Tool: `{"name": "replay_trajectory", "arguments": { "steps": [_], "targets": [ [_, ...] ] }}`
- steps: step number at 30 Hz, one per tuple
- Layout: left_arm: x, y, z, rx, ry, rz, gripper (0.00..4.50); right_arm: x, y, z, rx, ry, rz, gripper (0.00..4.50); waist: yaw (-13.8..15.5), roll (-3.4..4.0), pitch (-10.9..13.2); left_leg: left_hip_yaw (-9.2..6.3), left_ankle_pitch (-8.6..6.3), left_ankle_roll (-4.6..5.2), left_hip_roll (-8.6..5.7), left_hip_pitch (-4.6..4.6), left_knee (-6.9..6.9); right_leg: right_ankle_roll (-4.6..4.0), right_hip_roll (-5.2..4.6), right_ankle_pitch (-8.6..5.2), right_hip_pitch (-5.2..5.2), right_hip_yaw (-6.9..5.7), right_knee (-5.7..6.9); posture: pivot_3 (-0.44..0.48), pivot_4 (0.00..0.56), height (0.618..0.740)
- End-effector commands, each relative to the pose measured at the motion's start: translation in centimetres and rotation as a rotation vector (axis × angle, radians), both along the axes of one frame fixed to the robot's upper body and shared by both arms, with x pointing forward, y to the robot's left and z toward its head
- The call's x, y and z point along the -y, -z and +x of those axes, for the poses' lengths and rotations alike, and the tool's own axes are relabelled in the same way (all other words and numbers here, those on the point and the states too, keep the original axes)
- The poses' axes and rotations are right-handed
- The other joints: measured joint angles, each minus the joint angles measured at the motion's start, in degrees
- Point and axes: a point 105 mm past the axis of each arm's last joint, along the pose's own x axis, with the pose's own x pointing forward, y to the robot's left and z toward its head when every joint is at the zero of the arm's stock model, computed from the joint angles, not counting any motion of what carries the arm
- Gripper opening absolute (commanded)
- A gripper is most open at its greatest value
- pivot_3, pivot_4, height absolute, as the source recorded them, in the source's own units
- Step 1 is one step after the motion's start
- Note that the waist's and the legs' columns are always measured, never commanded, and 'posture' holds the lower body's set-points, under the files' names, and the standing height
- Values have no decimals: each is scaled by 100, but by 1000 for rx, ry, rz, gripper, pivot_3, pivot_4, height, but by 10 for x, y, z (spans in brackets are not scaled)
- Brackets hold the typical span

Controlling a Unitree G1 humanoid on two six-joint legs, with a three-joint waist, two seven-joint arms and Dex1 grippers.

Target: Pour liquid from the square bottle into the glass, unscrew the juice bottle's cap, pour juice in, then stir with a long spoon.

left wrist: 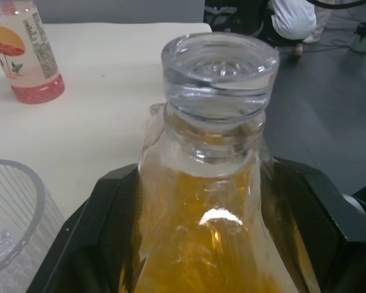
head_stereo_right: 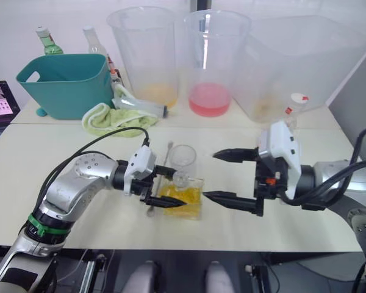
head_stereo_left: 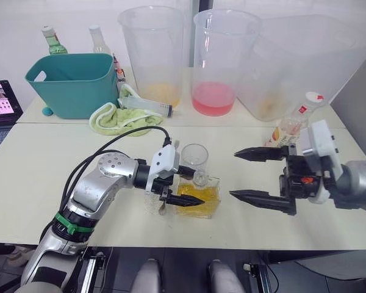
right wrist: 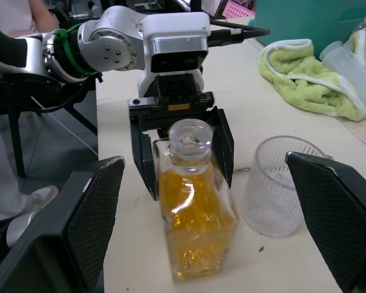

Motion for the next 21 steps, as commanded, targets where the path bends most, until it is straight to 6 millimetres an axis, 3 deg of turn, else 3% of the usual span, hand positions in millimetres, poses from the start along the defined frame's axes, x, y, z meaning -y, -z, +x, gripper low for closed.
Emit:
{"name": "replay_trajectory", "arguments": {
  "steps": [1,12,21],
  "targets": [
    [1,-2,-3,25,30,17,2786,-14,0,-1,38,-19,-4,4500,1,0,0,0,0,0,0,0,0,0,0,0,0,0,1,0,150,733],
    [2,1,-1,31,10,22,2786,-44,17,16,59,-36,-22,4500,0,1,0,-3,0,0,-1,1,0,0,0,0,-1,-2,6,0,150,733],
    [4,8,-3,16,-3,17,2786,-48,17,19,39,-43,38,1635,7,0,-1,-4,0,0,-2,1,1,0,-1,0,0,-2,7,0,150,733]
  ]
}}
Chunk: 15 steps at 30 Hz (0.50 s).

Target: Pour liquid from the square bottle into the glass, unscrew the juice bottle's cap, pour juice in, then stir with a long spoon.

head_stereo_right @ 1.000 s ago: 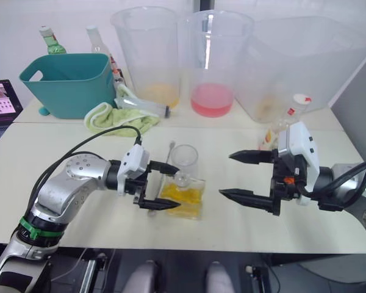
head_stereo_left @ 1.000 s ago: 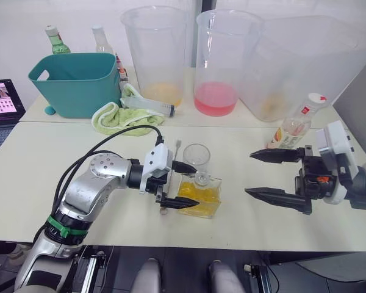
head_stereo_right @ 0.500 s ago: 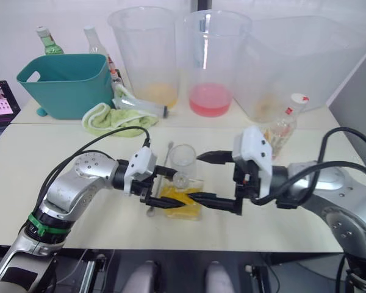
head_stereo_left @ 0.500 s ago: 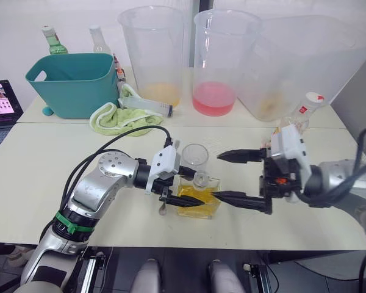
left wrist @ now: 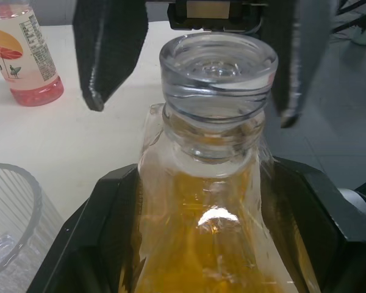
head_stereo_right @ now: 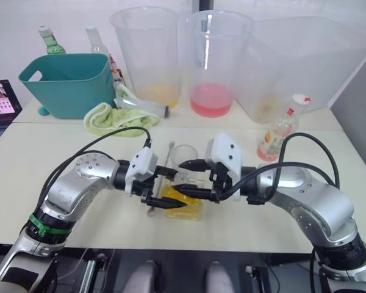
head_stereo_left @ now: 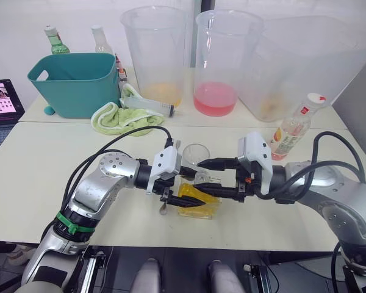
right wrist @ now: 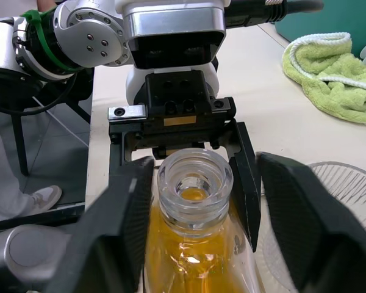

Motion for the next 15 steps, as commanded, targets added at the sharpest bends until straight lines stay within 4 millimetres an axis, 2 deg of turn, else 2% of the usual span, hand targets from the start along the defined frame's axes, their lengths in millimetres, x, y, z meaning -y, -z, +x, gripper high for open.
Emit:
{"name": "replay_trajectory", "arguments": {
  "steps": [1,2,7,15],
  "targets": [
    [2,7,-4,-5,7,14,2786,-1,-9,-3,45,-14,26,1264,0,0,0,0,0,0,0,0,0,0,0,0,0,0,0,0,150,733],
    [2,8,-5,-8,10,18,2786,-1,-10,-4,42,-20,27,1068,1,0,0,0,0,0,0,0,0,0,0,0,0,0,0,0,150,733],
    [3,12,-6,-38,15,43,2786,1,-13,-5,28,-19,33,1065,2,0,0,0,0,0,0,3,0,0,0,0,1,0,1,0,150,733],
    [4,12,-10,-37,38,66,2786,-1,-47,-11,2,-40,181,1065,-5,1,-1,-1,0,0,0,2,0,0,0,0,0,1,4,0,150,733]
  ]
}}
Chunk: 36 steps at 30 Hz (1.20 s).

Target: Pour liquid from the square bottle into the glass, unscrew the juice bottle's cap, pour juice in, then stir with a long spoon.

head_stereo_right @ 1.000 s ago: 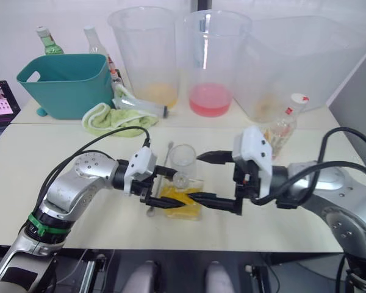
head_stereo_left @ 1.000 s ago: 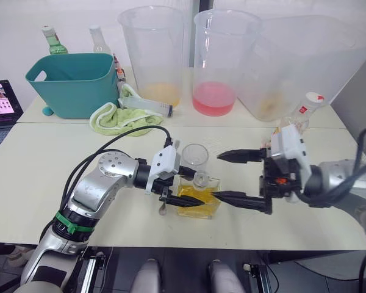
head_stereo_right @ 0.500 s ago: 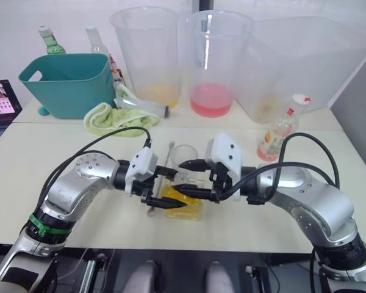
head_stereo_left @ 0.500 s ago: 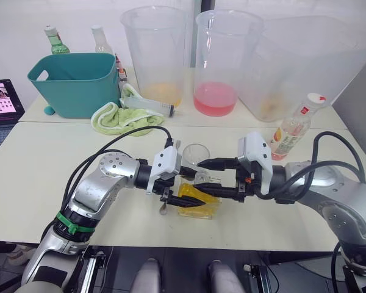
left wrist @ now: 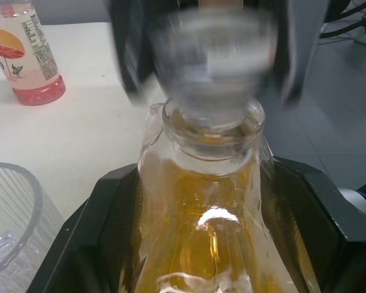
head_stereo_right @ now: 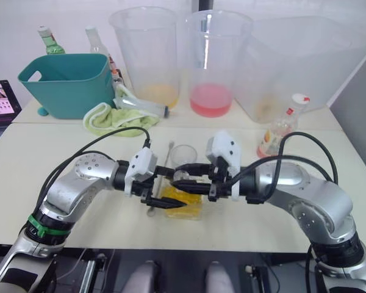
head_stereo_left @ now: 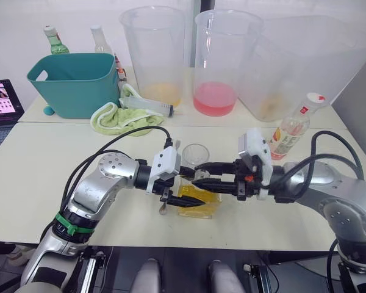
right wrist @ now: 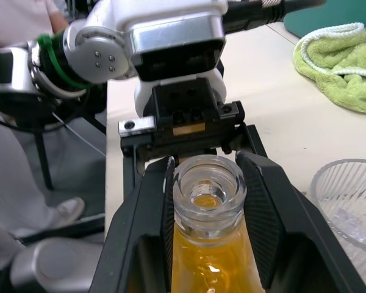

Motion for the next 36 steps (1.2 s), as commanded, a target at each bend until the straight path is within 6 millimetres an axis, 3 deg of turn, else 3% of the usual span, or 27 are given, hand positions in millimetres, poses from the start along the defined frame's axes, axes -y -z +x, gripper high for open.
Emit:
{"name": "replay_trajectory", "arguments": {
  "steps": [1,7,13,18,24,30,36],
  "targets": [
    [4,9,-8,-25,33,49,2786,2,-26,-8,62,-13,63,1065,-1,-1,-1,-1,0,0,1,0,0,0,1,0,1,-2,0,0,150,733],
    [5,8,-11,-30,37,46,2786,23,-40,-7,97,34,43,1065,22,-2,-1,-4,-2,4,-2,-2,0,0,-1,0,2,-3,-1,0,150,733],
    [5,-3,-13,-17,35,-20,2786,86,-36,6,85,260,-19,1065,28,-3,-1,-3,-5,9,-2,-2,0,0,-1,0,4,-4,-4,0,150,733],
    [1,-10,-12,5,13,-64,2786,180,-7,28,59,609,-47,1065,33,-4,-1,-2,-6,10,-2,-3,1,0,-1,0,5,-4,-7,0,150,733],
    [-12,-16,-12,0,-47,-117,2786,266,41,48,71,944,-123,1065,-61,7,-3,10,-6,10,0,14,0,0,1,0,4,9,-4,0,150,733],
    [-20,-17,-13,1,-88,-125,2786,288,69,60,54,1060,-31,1065,-168,28,0,11,-6,10,-1,13,-2,0,0,0,4,13,-2,0,150,733],
    [-19,-20,-12,1,-107,-127,2786,284,92,67,25,1067,-5,1065,-158,32,0,11,-5,9,-3,14,-5,0,-1,0,5,14,0,0,150,733]
  ]
}}
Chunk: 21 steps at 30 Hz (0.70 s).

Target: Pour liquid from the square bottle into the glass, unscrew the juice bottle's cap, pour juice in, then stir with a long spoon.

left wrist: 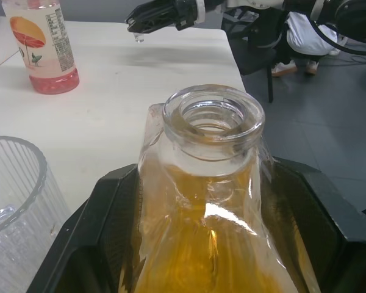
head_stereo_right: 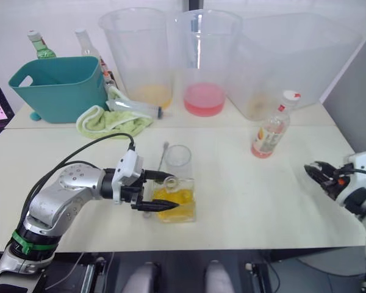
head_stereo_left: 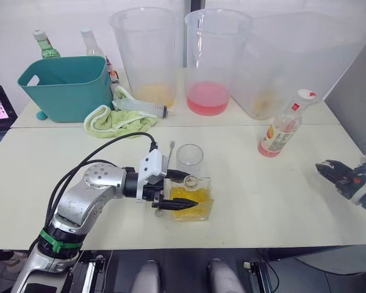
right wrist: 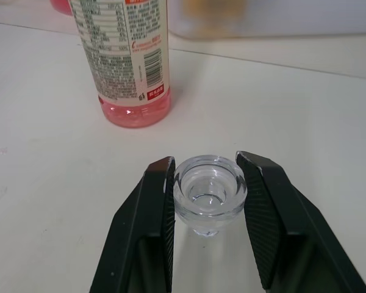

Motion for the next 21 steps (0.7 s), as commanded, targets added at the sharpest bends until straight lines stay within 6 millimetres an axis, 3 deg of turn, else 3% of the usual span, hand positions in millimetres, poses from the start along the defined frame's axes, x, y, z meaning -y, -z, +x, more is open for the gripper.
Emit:
{"name": "replay_trajectory", "arguments": {
  "steps": [1,10,12,19,21],
  "targets": [
    [1,-17,-4,55,12,-44,2786,1,-8,3,48,6,-26,1065,3,0,0,0,0,0,0,0,0,0,0,0,0,0,0,0,150,733],
    [0,-13,-4,69,3,-39,2786,-10,7,8,39,14,5,1065,4,2,0,0,0,0,0,1,0,0,1,0,1,0,0,0,150,733],
    [1,-12,-3,76,3,-35,2786,-10,8,7,41,20,4,2113,4,2,0,0,0,-1,0,1,0,0,0,0,1,0,0,0,150,733],
    [1,-11,-5,74,24,-30,2786,-8,-5,5,77,30,-18,4474,6,3,-1,0,0,-1,0,1,0,0,1,0,1,0,0,0,150,733],
    [0,-11,-5,74,26,-30,2786,-7,-17,2,104,17,-20,4500,7,3,-1,0,0,-1,0,1,0,0,0,0,1,0,0,0,150,733]
  ]
}}
